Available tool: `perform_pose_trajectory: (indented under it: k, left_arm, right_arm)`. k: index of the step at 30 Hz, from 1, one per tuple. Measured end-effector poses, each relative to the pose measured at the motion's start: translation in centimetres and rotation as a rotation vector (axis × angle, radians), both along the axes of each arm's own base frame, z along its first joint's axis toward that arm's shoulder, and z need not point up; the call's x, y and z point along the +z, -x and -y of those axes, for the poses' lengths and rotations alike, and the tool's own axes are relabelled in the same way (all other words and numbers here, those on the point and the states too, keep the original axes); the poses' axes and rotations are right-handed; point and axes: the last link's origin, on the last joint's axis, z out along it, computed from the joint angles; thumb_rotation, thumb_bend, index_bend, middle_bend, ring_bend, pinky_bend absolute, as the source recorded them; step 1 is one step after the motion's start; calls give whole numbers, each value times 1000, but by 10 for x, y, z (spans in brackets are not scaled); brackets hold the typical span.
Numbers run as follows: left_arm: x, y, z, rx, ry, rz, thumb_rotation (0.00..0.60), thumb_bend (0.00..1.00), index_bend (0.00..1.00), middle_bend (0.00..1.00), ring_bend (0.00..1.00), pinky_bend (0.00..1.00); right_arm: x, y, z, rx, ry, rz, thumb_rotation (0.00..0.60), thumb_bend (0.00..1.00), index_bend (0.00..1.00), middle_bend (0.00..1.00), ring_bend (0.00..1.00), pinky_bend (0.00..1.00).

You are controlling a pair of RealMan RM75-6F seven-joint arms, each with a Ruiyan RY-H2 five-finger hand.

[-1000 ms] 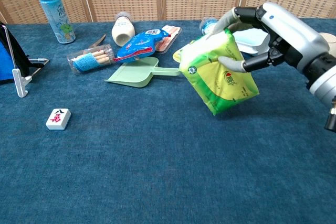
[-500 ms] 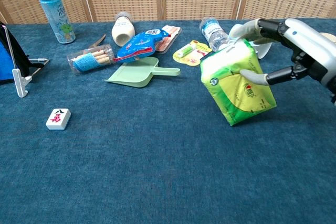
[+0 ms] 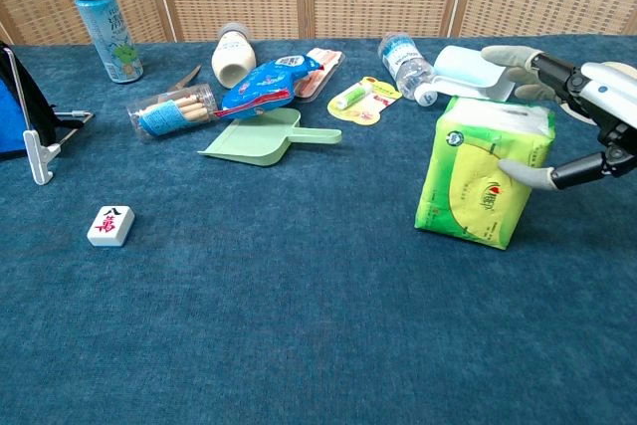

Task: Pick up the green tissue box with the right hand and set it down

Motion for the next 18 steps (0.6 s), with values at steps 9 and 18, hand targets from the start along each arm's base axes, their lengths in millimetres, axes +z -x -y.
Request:
perform_pose_trajectory:
  k: [9, 18]
  left_arm:
    - [1, 0, 1, -1, -2, 3, 600, 79, 0, 0, 0, 0]
    - [2, 1, 1, 2, -5, 1, 600, 79, 0, 0, 0, 0]
  right_arm:
    - [18, -6, -9, 80, 15, -2, 600, 325, 0, 0, 0, 43]
    - [44, -2, -18, 110, 127, -142, 600, 145, 0, 0, 0, 21]
